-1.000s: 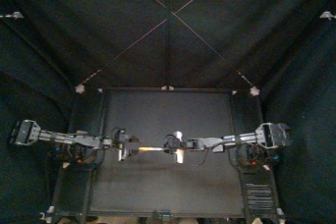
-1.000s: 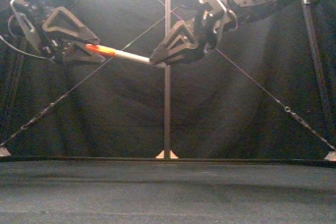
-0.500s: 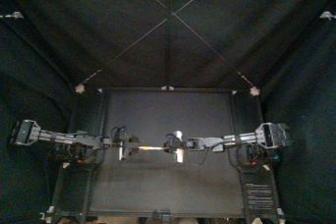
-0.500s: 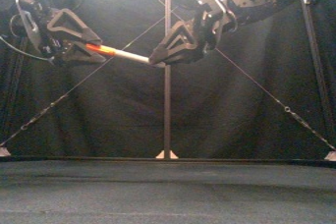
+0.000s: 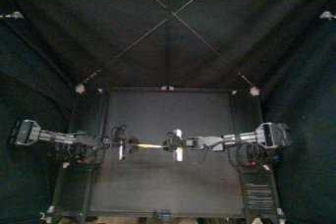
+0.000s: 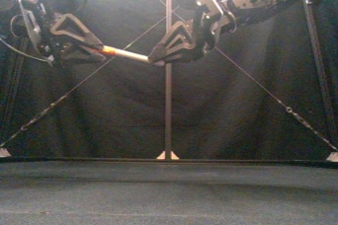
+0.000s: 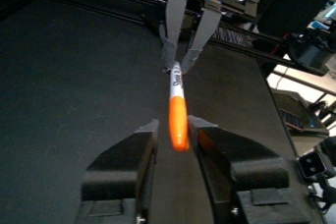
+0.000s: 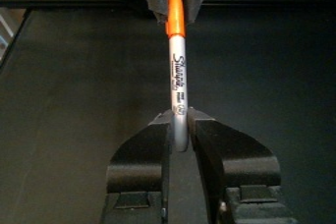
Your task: Uncap the pen
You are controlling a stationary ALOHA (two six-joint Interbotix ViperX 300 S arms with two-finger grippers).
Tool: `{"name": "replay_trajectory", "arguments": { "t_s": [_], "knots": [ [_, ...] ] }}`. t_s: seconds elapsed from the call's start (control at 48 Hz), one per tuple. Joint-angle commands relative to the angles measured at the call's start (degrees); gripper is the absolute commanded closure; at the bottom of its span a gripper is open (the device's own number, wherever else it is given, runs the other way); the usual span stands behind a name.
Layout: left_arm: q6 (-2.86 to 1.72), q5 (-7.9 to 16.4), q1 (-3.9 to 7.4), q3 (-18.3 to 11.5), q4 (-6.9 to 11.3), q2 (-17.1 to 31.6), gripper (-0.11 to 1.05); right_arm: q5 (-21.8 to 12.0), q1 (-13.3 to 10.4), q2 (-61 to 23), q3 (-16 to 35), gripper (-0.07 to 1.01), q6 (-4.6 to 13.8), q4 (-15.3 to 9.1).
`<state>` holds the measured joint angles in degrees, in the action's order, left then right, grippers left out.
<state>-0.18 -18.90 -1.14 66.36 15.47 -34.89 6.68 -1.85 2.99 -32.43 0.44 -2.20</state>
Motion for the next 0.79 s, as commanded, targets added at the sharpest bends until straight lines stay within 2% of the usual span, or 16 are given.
{"name": "replay_trajectory", "arguments": {
  "t_s": [0.021, 0.188, 0.479, 0.792],
  "knots": [
    [0.0, -0.5, 0.35, -1.8, 0.18, 0.1, 0.35, 0.6, -0.2, 2.5, 0.3, 0.4, 0.09, -0.1],
    [0.09, -0.5, 0.35, -1.6, 0.09, 0.1, 0.46, 0.6, -0.4, 2.5, -0.3, 0.4, 0.09, -0.1],
    [0.0, -0.5, 0.18, -0.8, 0.09, 0.1, 0.48, 0.8, -0.4, 4.5, -2.9, 0.4, 0.44, 0.4],
    [0.09, -1.1, -0.09, -0.1, -0.09, -1.8, 0.48, 5.4, -1.1, 9.3, -8.7, 0.4, 0.44, 2.1]
  ]
}}
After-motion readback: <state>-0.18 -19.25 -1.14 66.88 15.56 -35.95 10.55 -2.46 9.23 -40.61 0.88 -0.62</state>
